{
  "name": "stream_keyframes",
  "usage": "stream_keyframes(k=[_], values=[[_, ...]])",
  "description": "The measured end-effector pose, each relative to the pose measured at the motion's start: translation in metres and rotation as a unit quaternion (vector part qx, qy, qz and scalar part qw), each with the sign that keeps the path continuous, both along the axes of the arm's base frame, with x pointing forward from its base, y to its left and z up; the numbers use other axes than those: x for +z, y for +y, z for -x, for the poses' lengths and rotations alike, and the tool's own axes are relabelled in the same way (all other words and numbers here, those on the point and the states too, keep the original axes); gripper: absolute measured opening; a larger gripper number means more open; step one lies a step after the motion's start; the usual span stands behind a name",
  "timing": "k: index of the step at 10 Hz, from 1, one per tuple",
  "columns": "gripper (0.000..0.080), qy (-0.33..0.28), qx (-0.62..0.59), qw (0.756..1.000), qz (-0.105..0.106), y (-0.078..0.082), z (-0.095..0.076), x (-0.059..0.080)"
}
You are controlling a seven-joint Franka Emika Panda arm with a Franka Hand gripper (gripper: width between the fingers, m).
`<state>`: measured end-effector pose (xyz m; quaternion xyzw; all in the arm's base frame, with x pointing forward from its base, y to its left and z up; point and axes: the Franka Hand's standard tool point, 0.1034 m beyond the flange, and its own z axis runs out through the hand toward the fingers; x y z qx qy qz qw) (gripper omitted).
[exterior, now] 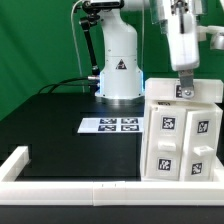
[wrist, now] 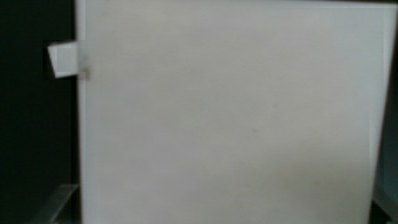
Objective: Assemble cabinet
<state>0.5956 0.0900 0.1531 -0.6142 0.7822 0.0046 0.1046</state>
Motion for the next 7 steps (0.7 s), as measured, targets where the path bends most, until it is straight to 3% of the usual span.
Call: stream_keyframes(k=[2,5,6,7], values=[[0.0560,0.007,-0.043,0.999,-0.021,-0.001,0.000,0.000],[0.0560,0.007,-0.065,0.997,-0.027,0.000,-0.002,0.001],[0.0705,0.000,-0.043,0.999,-0.026,0.000,-0.002,0.005],[0.0770,-0.006,-0.035,0.999,-0.030,0.001,-0.001,0.011]])
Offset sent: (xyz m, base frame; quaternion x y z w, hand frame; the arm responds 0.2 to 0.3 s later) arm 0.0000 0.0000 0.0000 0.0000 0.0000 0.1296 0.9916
